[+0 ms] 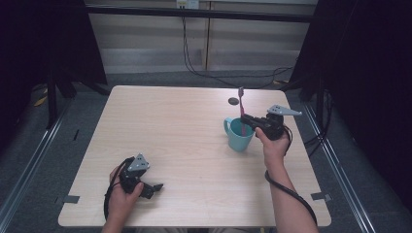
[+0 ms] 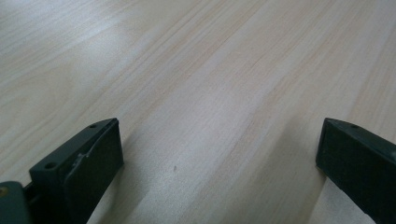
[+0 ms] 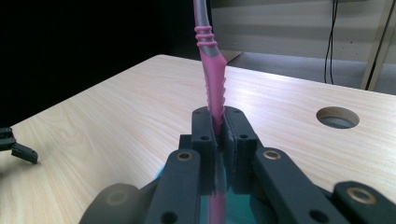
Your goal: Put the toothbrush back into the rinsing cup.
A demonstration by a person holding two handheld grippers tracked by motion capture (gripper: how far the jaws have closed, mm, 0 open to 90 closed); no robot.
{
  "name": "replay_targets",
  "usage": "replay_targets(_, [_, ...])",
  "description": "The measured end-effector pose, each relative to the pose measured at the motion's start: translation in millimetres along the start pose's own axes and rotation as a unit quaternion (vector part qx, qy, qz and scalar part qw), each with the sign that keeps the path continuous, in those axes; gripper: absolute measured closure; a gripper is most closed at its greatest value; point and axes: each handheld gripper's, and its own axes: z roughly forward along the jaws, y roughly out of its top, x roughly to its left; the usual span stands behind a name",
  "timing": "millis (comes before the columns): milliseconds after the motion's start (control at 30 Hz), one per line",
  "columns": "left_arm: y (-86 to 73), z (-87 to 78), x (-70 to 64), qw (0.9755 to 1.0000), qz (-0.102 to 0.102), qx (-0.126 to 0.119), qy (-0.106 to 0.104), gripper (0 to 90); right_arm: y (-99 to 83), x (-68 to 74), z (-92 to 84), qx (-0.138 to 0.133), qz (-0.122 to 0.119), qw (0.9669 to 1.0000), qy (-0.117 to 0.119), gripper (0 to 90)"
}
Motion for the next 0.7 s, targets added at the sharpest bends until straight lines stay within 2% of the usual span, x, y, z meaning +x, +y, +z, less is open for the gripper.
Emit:
replay_targets(200, [0.0, -0.1, -0.2, 1.0, 0.001, 0.0, 0.002, 0.3, -4.5, 0.9, 2.9, -0.002, 0.0, 1.0, 0.0, 84.0])
replay_targets(700, [-0.1, 0.1, -0.6, 1.0, -0.001, -0.001, 0.0, 0.3, -11.7, 1.9, 5.9, 0.016, 0.001, 0.9998, -0.011, 83.8])
